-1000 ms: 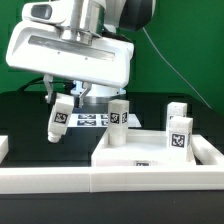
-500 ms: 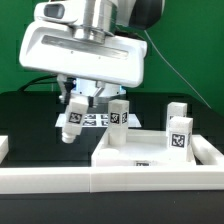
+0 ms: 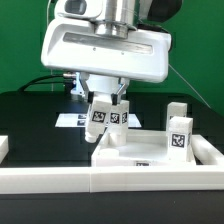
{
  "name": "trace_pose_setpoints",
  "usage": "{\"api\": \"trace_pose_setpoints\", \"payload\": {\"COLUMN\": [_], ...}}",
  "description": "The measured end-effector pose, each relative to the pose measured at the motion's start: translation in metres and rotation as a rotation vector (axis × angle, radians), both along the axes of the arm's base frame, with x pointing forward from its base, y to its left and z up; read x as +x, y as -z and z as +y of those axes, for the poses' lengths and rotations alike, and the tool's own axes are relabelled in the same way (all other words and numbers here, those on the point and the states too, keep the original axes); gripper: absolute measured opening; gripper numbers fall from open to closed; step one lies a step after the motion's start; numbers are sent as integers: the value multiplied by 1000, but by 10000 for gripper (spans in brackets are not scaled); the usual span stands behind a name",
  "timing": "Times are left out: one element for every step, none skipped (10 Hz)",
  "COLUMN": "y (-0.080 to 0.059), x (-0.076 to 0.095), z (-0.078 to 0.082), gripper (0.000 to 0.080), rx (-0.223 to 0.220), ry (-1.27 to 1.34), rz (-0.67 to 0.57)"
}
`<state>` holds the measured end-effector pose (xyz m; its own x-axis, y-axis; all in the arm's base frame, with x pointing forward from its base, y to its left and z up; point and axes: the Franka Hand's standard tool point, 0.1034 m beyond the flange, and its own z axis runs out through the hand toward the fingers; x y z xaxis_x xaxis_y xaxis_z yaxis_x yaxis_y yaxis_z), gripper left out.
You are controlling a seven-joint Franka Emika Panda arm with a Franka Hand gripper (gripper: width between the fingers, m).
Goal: Assemble square table
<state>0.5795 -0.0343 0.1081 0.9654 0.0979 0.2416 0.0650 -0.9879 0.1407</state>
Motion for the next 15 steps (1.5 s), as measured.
{"api": "trace_pose_setpoints", "payload": {"y": [0, 0, -4, -9, -15, -19, -21, -20, -19, -19, -19, -19, -20, -22, -23], "x": [0, 0, 3, 10, 18, 24, 26, 24, 24, 24, 24, 24, 25, 28, 29], "z": [1, 2, 11, 19, 19, 17, 18, 24, 24, 23, 23, 22, 18, 19, 19], "gripper": [290, 290, 290, 290, 290, 290, 290, 290, 290, 290, 290, 290, 290, 290, 290], "rx": [0, 4, 15, 20, 18, 33, 53, 71, 67, 67, 67, 69, 87, 92, 100], "ry": [-1, 4, 11, 1, -18, -4, 20, 74, 62, 63, 63, 67, 93, 97, 106], "rz": [0, -1, -6, -9, -20, -18, -14, -5, -4, -4, -3, -3, 1, 1, 3]}}
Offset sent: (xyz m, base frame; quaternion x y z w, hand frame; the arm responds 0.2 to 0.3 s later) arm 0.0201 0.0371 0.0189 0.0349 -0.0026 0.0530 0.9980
